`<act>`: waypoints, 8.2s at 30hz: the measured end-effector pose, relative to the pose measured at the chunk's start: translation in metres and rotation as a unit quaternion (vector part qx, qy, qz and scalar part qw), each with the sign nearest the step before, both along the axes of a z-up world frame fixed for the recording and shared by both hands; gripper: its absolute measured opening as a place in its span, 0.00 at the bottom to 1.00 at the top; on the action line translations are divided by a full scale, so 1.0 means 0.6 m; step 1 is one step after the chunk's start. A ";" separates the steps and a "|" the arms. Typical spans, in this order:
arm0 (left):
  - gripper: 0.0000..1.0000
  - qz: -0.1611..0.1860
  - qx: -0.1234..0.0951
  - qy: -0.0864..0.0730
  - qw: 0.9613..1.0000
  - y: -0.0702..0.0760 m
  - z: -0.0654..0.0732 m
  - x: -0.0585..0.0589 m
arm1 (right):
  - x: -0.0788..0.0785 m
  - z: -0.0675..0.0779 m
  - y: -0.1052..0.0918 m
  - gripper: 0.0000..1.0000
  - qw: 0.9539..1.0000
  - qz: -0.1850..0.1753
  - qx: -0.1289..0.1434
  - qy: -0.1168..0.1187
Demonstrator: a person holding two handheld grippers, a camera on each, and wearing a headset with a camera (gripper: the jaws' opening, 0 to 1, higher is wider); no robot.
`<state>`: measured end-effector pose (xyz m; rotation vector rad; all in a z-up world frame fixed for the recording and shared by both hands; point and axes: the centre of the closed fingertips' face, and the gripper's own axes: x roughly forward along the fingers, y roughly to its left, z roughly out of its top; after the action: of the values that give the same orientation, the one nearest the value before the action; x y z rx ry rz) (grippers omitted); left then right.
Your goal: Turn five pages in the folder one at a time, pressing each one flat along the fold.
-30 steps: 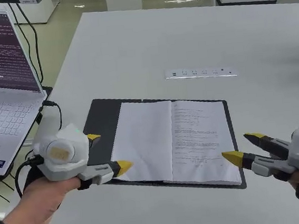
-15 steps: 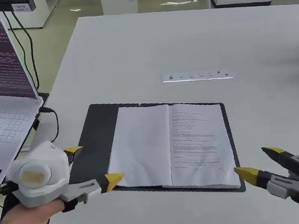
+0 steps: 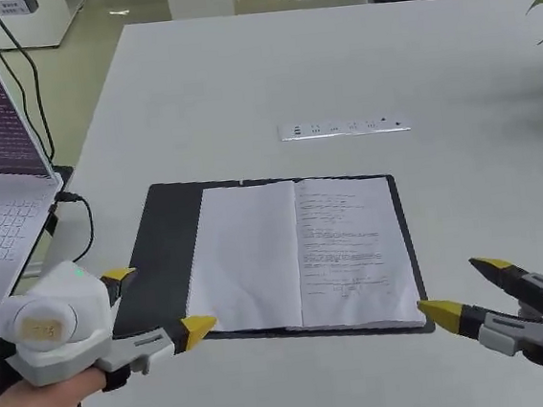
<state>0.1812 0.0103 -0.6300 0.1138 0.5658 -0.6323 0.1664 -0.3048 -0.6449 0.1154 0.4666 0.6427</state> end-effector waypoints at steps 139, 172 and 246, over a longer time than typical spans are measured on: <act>0.60 -0.210 0.099 0.089 0.969 -0.495 -0.253 0.088 | 0.078 -0.081 -0.031 0.51 0.993 0.008 0.095 0.067; 0.61 -0.207 0.097 0.094 0.969 -0.497 -0.255 0.089 | 0.140 -0.181 -0.006 0.21 0.973 -0.040 0.166 0.157; 0.70 -0.015 0.016 0.010 1.000 -0.151 -0.078 0.095 | 0.138 -0.092 0.112 0.00 0.949 -0.080 0.267 0.149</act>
<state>0.2382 -0.0803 -0.6767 0.1466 0.5946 -0.6540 0.2493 -0.2373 -0.7003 0.7665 0.5580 0.5791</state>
